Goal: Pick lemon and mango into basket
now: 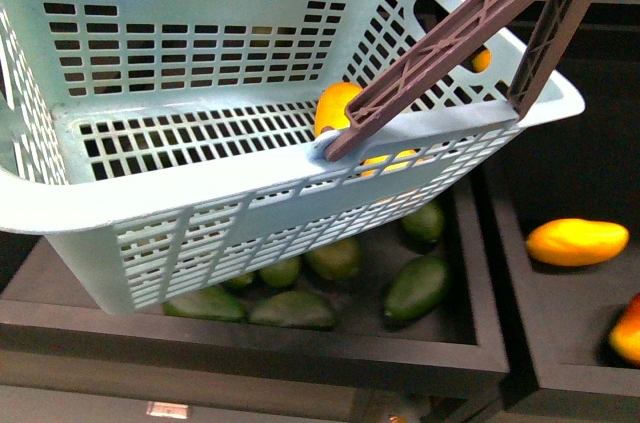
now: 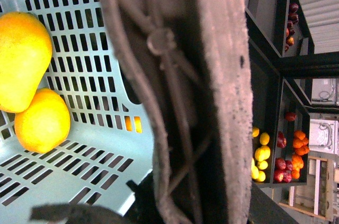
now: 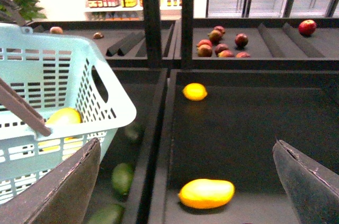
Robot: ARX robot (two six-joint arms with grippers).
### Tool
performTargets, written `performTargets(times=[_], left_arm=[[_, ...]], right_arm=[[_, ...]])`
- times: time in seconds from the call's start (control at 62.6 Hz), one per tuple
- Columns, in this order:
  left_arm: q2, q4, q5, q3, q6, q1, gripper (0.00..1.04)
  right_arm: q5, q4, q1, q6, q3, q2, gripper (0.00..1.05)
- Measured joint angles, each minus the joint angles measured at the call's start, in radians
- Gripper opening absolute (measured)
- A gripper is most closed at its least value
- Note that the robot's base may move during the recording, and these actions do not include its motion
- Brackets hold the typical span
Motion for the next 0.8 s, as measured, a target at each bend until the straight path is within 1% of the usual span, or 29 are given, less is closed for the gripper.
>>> performTargets(times=[0.799], left_arm=[[0.0,0.0,-0.002,0.0,0.001,0.001,0.11]], right_arm=[[0.001,0.0,0.0,0.0,0.0,-0.001,0.96]])
